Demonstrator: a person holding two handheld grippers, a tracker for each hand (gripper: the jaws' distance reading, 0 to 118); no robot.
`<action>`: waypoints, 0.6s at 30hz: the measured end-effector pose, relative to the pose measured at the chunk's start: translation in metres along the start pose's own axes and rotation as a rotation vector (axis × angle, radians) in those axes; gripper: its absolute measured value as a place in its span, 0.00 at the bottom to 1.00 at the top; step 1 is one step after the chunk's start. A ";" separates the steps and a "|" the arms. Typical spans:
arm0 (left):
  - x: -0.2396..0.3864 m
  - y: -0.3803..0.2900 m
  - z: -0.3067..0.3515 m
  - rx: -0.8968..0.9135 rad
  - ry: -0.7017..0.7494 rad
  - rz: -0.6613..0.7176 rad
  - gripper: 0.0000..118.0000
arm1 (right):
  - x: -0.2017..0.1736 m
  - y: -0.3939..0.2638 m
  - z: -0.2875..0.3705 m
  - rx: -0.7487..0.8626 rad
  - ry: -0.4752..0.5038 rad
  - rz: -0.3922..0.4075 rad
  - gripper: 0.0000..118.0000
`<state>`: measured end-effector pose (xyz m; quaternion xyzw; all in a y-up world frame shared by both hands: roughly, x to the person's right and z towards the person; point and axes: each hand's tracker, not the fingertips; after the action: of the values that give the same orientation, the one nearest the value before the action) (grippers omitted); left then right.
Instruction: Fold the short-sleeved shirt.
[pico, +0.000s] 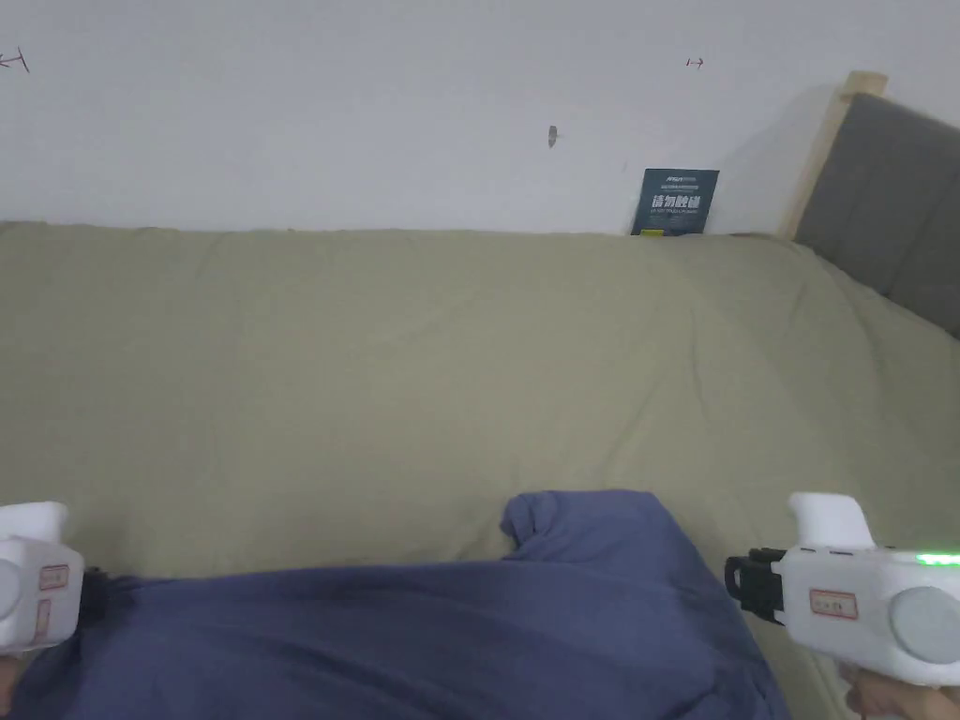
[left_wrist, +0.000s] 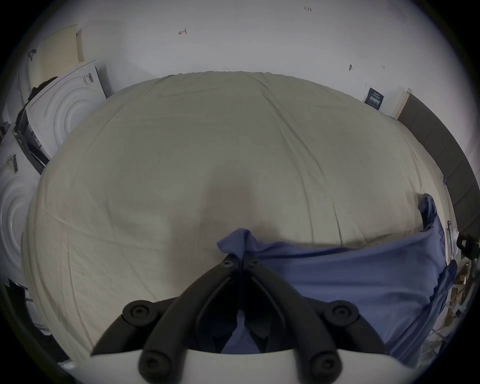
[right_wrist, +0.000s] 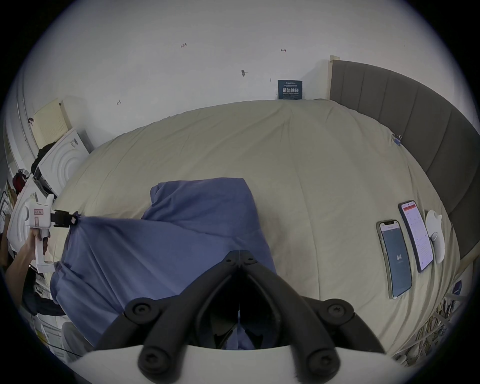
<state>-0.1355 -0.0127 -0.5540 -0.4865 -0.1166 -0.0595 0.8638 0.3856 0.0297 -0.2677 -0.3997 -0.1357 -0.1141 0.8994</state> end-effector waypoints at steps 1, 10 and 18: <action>0.001 0.000 -0.002 -0.001 0.004 -0.004 0.00 | 0.000 0.009 -0.008 -0.019 0.003 0.005 0.01; 0.004 0.003 -0.003 0.002 0.000 -0.020 0.00 | 0.014 0.046 -0.099 -0.307 -0.002 0.040 0.95; 0.001 0.004 0.004 0.009 -0.008 -0.014 0.00 | 0.021 0.042 -0.060 -0.198 -0.020 -0.049 0.02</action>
<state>-0.1344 -0.0071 -0.5546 -0.4820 -0.1236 -0.0634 0.8651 0.4272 0.0105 -0.3279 -0.4843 -0.1426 -0.1448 0.8510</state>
